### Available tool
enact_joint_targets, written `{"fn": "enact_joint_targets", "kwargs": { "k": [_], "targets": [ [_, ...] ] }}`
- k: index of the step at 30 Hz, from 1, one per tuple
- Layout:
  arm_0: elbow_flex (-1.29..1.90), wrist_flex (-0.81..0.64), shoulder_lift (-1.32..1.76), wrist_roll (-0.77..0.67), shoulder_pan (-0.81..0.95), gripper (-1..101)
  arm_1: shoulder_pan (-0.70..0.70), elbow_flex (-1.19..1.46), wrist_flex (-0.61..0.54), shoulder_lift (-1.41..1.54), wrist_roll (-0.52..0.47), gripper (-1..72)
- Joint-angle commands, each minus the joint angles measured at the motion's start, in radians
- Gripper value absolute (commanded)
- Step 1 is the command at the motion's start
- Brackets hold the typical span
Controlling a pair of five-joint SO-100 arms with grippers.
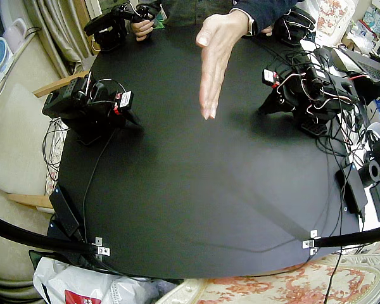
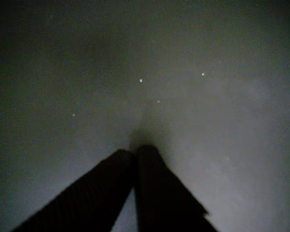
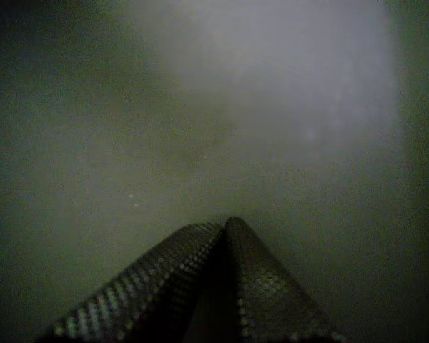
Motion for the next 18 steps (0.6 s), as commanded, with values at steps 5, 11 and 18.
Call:
{"fn": "enact_joint_targets", "kwargs": {
  "k": [5,11,18],
  "targets": [
    [0.000,-0.008,0.017,0.003,0.002,0,0.072,-0.098,-0.284,0.057,-0.080,-0.5],
    [0.000,-0.008,0.017,0.003,0.002,0,0.181,-0.423,-0.457,0.057,-0.212,-0.6],
    [0.000,-0.008,0.017,0.003,0.002,0,0.265,-0.463,-0.861,0.003,-0.155,-0.6]
  ]
}}
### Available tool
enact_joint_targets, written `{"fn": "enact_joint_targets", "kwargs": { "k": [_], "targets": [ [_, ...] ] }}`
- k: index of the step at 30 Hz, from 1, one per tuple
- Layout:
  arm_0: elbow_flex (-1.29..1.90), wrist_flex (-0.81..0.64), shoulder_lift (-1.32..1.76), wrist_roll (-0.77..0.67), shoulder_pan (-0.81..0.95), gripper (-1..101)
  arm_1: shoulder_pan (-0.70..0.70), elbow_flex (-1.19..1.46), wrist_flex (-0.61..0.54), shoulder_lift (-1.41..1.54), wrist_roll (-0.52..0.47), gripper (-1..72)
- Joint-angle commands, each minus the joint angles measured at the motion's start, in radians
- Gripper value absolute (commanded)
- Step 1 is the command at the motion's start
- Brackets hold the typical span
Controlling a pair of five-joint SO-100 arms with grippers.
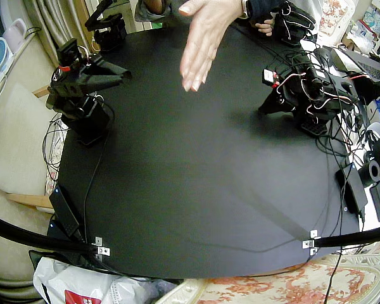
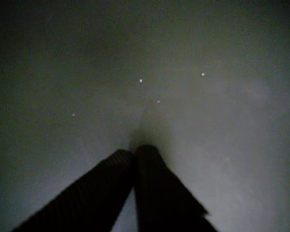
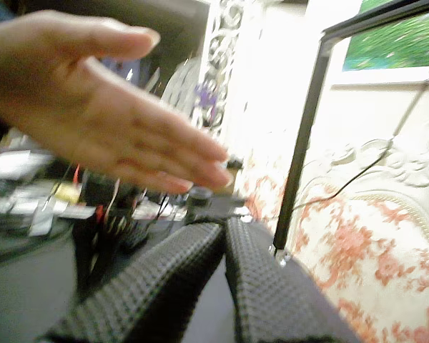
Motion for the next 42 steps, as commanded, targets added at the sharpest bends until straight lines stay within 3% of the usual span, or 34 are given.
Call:
{"fn": "enact_joint_targets", "kwargs": {
  "k": [1,3,7,16,22,27,31,32,36,42],
  "targets": [
    [0.000,-0.008,0.017,0.003,0.002,0,0.000,-0.057,-0.192,-0.106,-0.008,-0.6],
    [0.000,-0.008,0.017,0.003,0.002,0,-0.037,-0.130,-0.305,-0.302,-0.040,-0.6],
    [0.000,-0.008,0.017,0.003,0.002,0,-0.112,-0.318,-0.359,-0.563,-0.091,-0.6],
    [0.000,-0.008,0.017,0.002,0.002,0,-0.284,-0.854,-0.367,-1.115,-0.120,-0.6],
    [0.000,-0.008,0.017,0.002,0.002,0,-0.278,-0.859,-0.353,-1.120,-0.121,-0.6],
    [0.000,-0.008,0.017,0.000,0.002,0,-0.238,-0.719,-0.077,-0.821,-0.117,-0.6],
    [0.000,-0.008,0.017,0.000,0.002,0,-0.196,-0.755,0.471,-0.488,-0.075,-0.6],
    [0.000,-0.008,0.017,0.000,0.002,0,-0.195,-0.746,0.546,-0.439,-0.057,-0.6],
    [0.000,-0.008,0.017,0.000,0.002,0,-0.184,-0.551,0.753,-0.130,0.044,-0.6],
    [0.000,-0.008,0.017,0.000,0.002,0,-0.236,-0.218,1.008,0.037,0.107,-0.6]
  ]
}}
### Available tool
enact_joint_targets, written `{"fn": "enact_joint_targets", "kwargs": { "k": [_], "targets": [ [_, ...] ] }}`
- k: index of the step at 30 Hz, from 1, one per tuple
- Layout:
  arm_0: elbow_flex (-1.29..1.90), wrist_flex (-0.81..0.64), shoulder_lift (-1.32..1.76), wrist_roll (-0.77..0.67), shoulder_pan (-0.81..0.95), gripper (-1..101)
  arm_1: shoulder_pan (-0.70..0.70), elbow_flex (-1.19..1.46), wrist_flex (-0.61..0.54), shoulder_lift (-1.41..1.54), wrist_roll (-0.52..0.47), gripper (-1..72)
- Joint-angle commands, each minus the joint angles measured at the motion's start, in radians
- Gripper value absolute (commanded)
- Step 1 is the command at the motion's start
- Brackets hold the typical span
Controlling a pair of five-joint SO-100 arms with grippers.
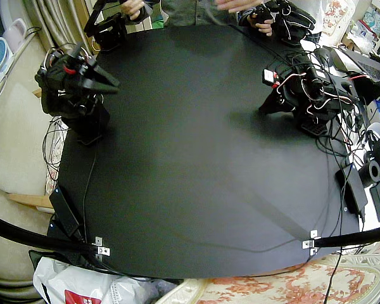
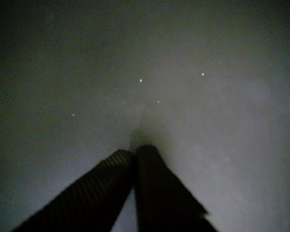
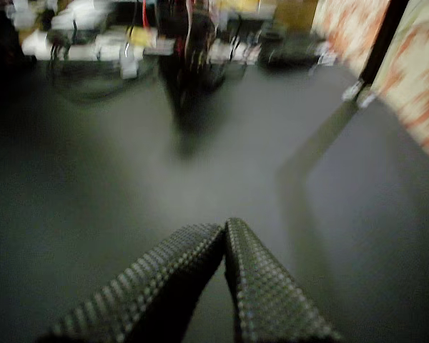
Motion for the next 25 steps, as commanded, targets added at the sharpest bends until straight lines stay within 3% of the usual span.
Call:
{"fn": "enact_joint_targets", "kwargs": {
  "k": [1,3,5,7,25],
  "targets": [
    [0.000,-0.008,0.017,0.000,0.002,0,-0.049,0.109,0.066,0.046,-0.003,-0.6],
    [0.000,-0.008,0.017,0.000,0.002,0,-0.112,0.314,0.032,0.048,0.015,-0.6],
    [0.000,-0.008,0.017,0.000,0.002,0,-0.078,0.486,-0.014,0.048,0.040,-0.6],
    [0.000,-0.008,0.017,0.000,0.002,0,-0.041,0.687,-0.133,0.046,0.075,-0.6],
    [0.000,-0.008,0.017,-0.002,0.000,0,-0.060,0.687,-0.133,0.046,0.060,-0.5]
  ]
}}
